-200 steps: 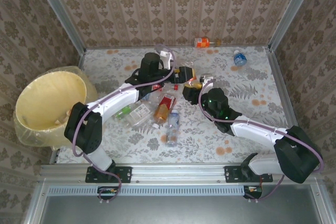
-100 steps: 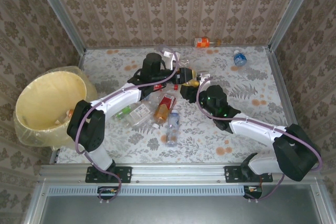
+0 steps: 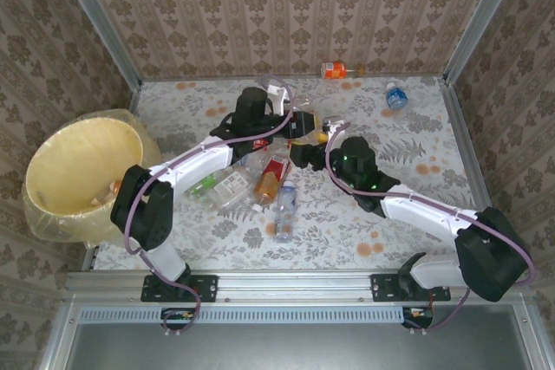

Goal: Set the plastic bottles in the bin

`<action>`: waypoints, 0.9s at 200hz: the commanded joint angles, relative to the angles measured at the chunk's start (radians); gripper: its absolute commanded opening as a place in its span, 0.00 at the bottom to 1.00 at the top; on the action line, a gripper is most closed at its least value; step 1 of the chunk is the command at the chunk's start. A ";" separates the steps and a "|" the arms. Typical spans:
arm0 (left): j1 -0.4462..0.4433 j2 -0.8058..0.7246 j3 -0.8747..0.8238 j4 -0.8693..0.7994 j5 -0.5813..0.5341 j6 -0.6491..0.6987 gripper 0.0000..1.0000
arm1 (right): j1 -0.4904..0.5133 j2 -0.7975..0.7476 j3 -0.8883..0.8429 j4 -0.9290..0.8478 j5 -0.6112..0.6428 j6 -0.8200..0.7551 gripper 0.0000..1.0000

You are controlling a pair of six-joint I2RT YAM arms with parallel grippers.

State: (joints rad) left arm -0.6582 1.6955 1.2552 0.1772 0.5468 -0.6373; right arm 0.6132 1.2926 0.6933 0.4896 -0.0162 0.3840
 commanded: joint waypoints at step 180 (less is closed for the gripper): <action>0.268 -0.369 0.130 -0.612 -0.384 0.309 0.52 | -0.040 0.043 0.026 -0.164 0.294 0.187 1.00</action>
State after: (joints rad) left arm -0.4393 1.4025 1.3319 -0.3042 0.1886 -0.3904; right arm 0.5785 1.3136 0.6678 0.3683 0.2504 0.5766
